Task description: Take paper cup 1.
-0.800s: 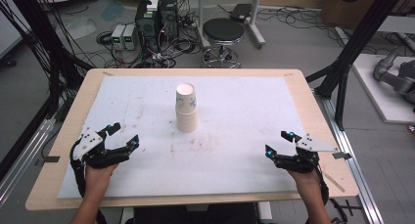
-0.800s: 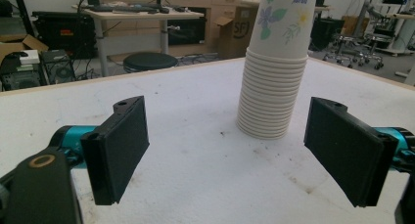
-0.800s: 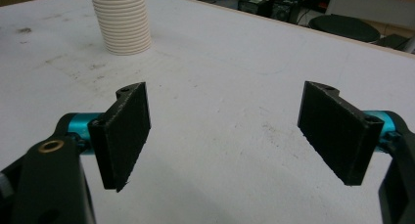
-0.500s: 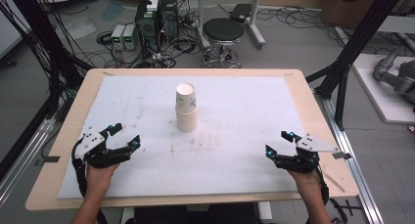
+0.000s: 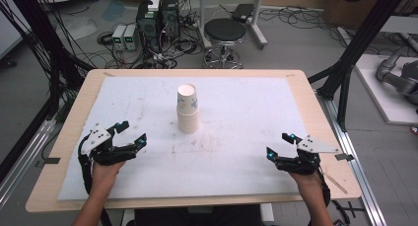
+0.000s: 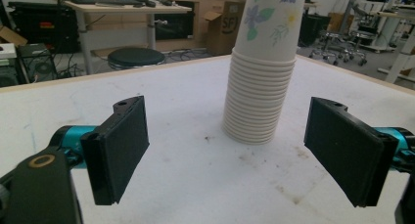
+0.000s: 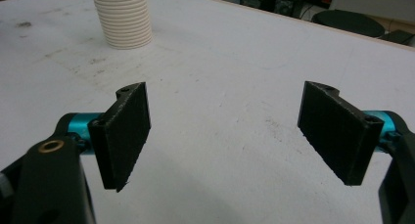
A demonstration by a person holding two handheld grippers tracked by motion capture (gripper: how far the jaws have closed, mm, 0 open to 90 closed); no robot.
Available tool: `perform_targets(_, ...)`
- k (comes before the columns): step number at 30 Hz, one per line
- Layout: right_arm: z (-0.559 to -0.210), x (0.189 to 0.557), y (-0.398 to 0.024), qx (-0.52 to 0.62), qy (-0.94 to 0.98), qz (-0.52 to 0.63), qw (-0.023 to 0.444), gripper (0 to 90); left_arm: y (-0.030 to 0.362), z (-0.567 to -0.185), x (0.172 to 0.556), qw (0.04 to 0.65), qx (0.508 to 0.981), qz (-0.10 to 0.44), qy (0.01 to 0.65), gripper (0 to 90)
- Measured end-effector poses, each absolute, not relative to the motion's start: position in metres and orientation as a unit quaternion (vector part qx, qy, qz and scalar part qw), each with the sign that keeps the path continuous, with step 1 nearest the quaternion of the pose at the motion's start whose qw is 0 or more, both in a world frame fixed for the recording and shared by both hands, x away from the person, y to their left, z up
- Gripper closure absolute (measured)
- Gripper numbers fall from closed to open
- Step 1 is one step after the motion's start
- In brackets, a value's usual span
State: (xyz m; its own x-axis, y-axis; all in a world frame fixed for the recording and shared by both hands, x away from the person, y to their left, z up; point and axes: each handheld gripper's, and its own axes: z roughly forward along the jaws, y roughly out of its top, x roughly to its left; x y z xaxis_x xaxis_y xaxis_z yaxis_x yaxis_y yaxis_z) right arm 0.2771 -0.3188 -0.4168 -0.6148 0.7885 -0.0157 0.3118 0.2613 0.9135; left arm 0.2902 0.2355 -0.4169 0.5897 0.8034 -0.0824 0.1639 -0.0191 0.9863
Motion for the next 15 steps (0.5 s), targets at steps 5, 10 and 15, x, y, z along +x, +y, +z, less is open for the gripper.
perform_targets(5, -0.414, 0.275, -0.317, 0.362, 0.754, 0.489, 0.248, 20.4, 0.225, -0.405, 0.298, 0.602, 0.668, 0.259, 0.353, 16.4)
perform_targets(10, -0.413, 0.275, -0.317, 0.363, 0.755, 0.488, 0.247, 20.5, 0.214, -0.391, 0.306, 0.604, 0.676, 0.257, 0.335, 16.4)
perform_targets(15, -0.414, 0.275, -0.316, 0.363, 0.755, 0.488, 0.244, 20.4, 0.2, -0.378, 0.318, 0.602, 0.688, 0.247, 0.322, 16.4)
